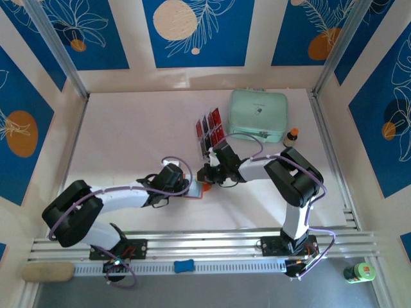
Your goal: Put the credit cards into the card holder
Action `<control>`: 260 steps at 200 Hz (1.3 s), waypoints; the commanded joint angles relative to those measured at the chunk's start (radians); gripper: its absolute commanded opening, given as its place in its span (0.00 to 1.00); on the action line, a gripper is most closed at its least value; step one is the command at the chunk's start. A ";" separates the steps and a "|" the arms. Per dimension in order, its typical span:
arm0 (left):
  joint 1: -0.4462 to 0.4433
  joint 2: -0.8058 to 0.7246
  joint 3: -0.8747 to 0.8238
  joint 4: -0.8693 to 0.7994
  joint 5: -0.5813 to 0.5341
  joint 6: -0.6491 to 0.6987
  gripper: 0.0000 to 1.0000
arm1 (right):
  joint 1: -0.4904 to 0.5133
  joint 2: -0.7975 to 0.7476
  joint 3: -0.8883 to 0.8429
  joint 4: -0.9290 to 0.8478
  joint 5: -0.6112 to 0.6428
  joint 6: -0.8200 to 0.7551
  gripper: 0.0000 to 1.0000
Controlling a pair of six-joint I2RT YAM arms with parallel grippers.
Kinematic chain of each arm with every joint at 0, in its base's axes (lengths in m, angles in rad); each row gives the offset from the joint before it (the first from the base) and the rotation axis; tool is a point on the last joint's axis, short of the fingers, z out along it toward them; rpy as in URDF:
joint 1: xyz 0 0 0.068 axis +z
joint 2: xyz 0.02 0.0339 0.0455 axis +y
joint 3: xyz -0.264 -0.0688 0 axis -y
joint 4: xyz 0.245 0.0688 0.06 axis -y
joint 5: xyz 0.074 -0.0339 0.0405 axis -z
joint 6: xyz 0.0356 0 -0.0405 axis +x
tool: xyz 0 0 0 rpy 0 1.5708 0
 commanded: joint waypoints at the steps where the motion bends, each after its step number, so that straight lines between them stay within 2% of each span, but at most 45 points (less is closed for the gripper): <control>1: 0.006 0.039 -0.023 -0.052 0.040 -0.008 0.57 | 0.002 -0.030 0.006 -0.048 -0.008 0.004 0.06; 22: 0.006 0.037 -0.026 -0.048 0.042 -0.012 0.55 | -0.003 -0.057 -0.003 -0.048 0.004 0.011 0.21; 50: 0.007 0.036 -0.028 -0.043 0.043 -0.013 0.53 | -0.004 -0.060 -0.005 -0.047 0.006 0.017 0.31; 93: 0.006 0.031 -0.029 -0.040 0.045 -0.014 0.53 | 0.001 -0.028 0.003 -0.028 -0.015 0.030 0.32; 144: 0.006 0.009 -0.029 -0.040 0.047 -0.014 0.55 | 0.010 -0.004 0.053 -0.034 -0.060 0.027 0.25; 180: 0.006 -0.017 -0.026 -0.044 0.044 -0.016 0.56 | 0.016 0.006 0.084 -0.048 -0.082 0.028 0.25; 201: 0.006 -0.049 -0.022 -0.053 0.041 -0.021 0.63 | 0.019 -0.001 0.090 -0.049 -0.096 0.041 0.29; 240: 0.008 -0.198 -0.014 -0.124 -0.013 -0.040 0.89 | 0.038 -0.040 0.099 -0.064 -0.092 0.078 0.46; 260: 0.011 -0.286 -0.018 -0.158 -0.051 -0.048 0.94 | 0.053 -0.049 0.120 -0.087 -0.082 0.086 0.50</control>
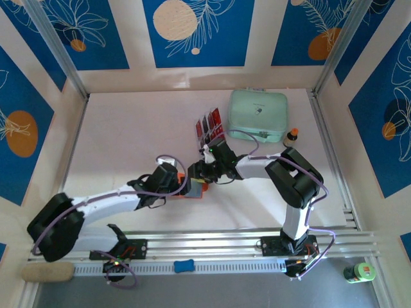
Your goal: Put the credit cards into the card holder
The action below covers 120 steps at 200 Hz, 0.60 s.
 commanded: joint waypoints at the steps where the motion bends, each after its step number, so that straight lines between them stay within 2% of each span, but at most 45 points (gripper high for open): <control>1: 0.009 -0.095 -0.011 -0.068 -0.058 -0.018 0.94 | 0.020 -0.036 0.045 -0.044 -0.014 0.015 0.50; 43: 0.012 -0.218 -0.036 -0.113 -0.092 -0.028 0.97 | 0.053 -0.009 0.096 -0.075 0.017 0.038 0.52; 120: 0.014 -0.282 -0.097 -0.141 -0.103 -0.028 0.99 | 0.100 0.089 0.189 -0.075 0.049 0.103 0.52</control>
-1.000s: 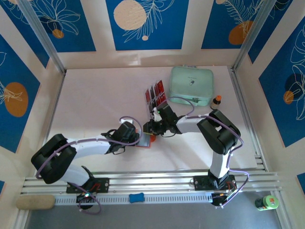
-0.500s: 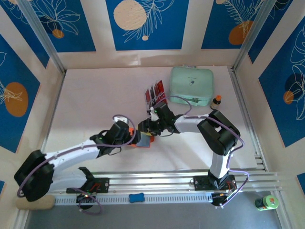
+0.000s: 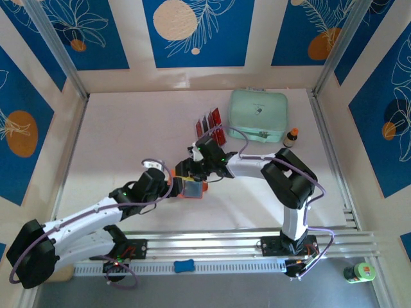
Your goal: Put the credit cards into the card holder
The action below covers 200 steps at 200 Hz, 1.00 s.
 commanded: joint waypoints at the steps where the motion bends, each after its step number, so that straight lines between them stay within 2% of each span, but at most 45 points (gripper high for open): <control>1: 0.011 -0.023 -0.018 -0.027 -0.027 -0.012 0.99 | 0.012 0.046 0.046 -0.024 0.003 0.034 0.52; 50: 0.013 0.000 -0.031 -0.024 -0.039 -0.006 0.99 | 0.009 0.088 0.063 -0.019 0.003 0.060 0.52; 131: 0.014 0.146 -0.038 -0.002 -0.112 -0.023 0.99 | -0.015 0.067 0.021 0.036 -0.041 0.087 0.52; 160: 0.013 0.188 -0.038 -0.005 -0.125 -0.039 0.99 | -0.027 -0.033 -0.030 0.034 -0.029 0.063 0.51; 200: 0.013 0.195 -0.032 -0.014 -0.122 -0.050 1.00 | -0.038 -0.219 -0.101 -0.169 0.086 -0.052 0.51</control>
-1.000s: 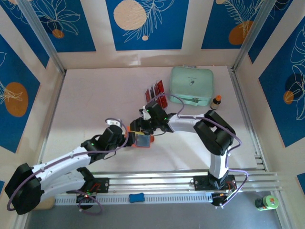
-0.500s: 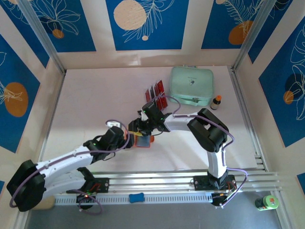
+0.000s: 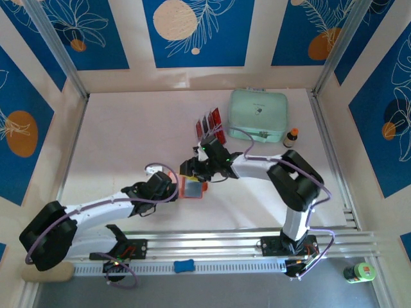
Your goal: Put the credit cards into the card holder
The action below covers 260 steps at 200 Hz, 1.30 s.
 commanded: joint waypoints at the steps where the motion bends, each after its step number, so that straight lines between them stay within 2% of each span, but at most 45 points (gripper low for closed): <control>1: 0.010 -0.005 -0.006 -0.010 -0.025 -0.022 1.00 | -0.005 -0.123 -0.036 -0.141 0.079 -0.090 0.51; 34: 0.010 -0.029 -0.005 -0.024 -0.024 -0.020 1.00 | -0.002 -0.211 -0.086 -0.339 0.269 -0.185 0.51; 53: 0.010 -0.035 -0.002 -0.030 -0.020 -0.019 1.00 | -0.002 -0.212 -0.096 -0.399 0.330 -0.217 0.51; 114: 0.010 -0.014 0.025 -0.037 -0.008 -0.007 1.00 | -0.009 -0.116 -0.083 -0.387 0.342 -0.255 0.49; 124: 0.010 -0.007 0.031 -0.038 -0.006 -0.004 1.00 | -0.011 -0.098 -0.080 -0.378 0.333 -0.261 0.45; 140: 0.010 0.005 0.045 -0.038 -0.002 0.005 1.00 | -0.019 -0.082 -0.075 -0.377 0.328 -0.272 0.34; 165: 0.011 0.033 0.073 -0.033 0.010 0.025 1.00 | -0.041 -0.092 -0.084 -0.379 0.317 -0.296 0.09; 186: 0.011 0.074 0.098 -0.025 0.019 0.043 1.00 | -0.064 -0.118 -0.097 -0.387 0.308 -0.325 0.01; 248: 0.010 0.175 0.122 0.019 0.054 0.052 1.00 | -0.110 -0.154 -0.132 -0.409 0.267 -0.383 0.00; 260: 0.011 0.181 0.119 0.024 0.062 0.051 1.00 | -0.118 -0.159 -0.138 -0.415 0.255 -0.390 0.07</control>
